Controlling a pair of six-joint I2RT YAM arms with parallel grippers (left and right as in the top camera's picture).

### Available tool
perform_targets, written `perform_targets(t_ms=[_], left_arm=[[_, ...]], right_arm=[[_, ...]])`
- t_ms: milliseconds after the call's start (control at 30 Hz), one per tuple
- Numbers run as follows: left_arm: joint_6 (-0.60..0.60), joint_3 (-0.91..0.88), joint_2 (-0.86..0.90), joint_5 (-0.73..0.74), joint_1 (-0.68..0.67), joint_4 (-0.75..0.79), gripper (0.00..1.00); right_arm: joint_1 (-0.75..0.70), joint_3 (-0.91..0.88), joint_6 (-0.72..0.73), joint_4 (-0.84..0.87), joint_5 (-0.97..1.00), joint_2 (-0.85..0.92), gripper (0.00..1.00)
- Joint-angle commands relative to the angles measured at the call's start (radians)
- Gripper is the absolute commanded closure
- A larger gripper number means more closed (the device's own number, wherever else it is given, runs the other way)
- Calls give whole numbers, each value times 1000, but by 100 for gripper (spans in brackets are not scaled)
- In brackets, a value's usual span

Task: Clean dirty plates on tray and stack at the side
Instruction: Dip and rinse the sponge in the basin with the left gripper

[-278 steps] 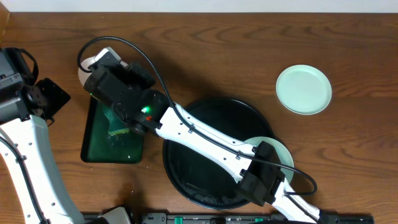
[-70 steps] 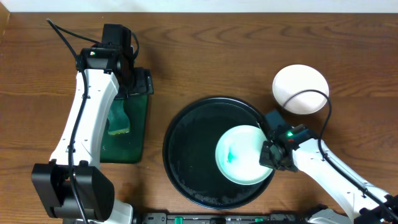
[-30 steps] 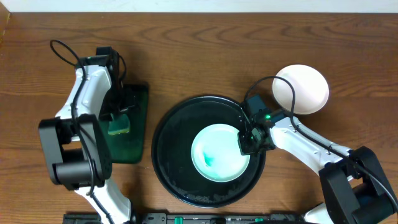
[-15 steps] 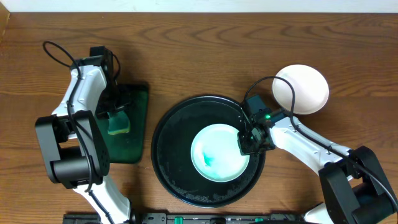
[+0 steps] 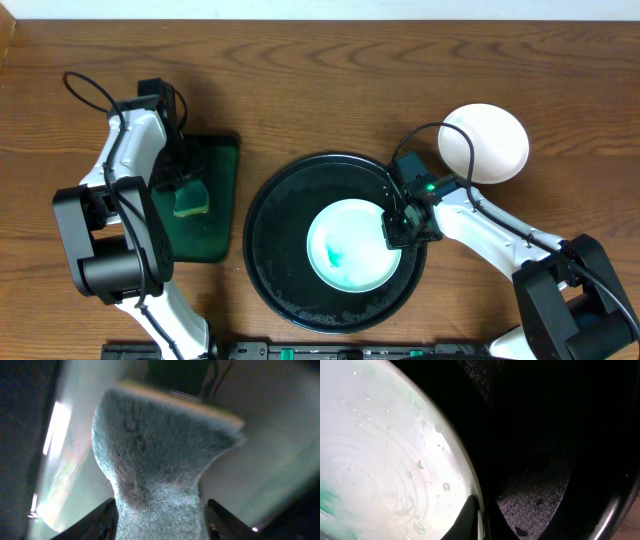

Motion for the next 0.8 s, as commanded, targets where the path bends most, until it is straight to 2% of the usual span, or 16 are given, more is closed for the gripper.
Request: perform_targets(t_ms=[0,33,100,167,233,267,533,767], left_arm=[[3,-37,16,-2,3,14,42],[3,-41,22,-2,3,17,43],[4,-42,37,-2,4,19,50],[4,-42,60,-2,4,23,69],[5,-42,84,-2,4,25,81],[7,-42,97,-2,4,26,92],[6,-40,77,-2,4,25,93],[-42,-40,-118,-3,3,0,93]], right_arm=[[20,-55,-20,-17,-23,74,99],[20,-55,-20,-19,-23,74,99],[20,-55,-20,-22,-23,74,99],[20,-55,-20,-27,-23,74,99],[20,-55,-20,-33,-23,74,99],[20,-55,-20,-35,-23,74,99],[20,-55,-20,-45,-23,74,99],[20,-43,-20,-51,-23,74,99]])
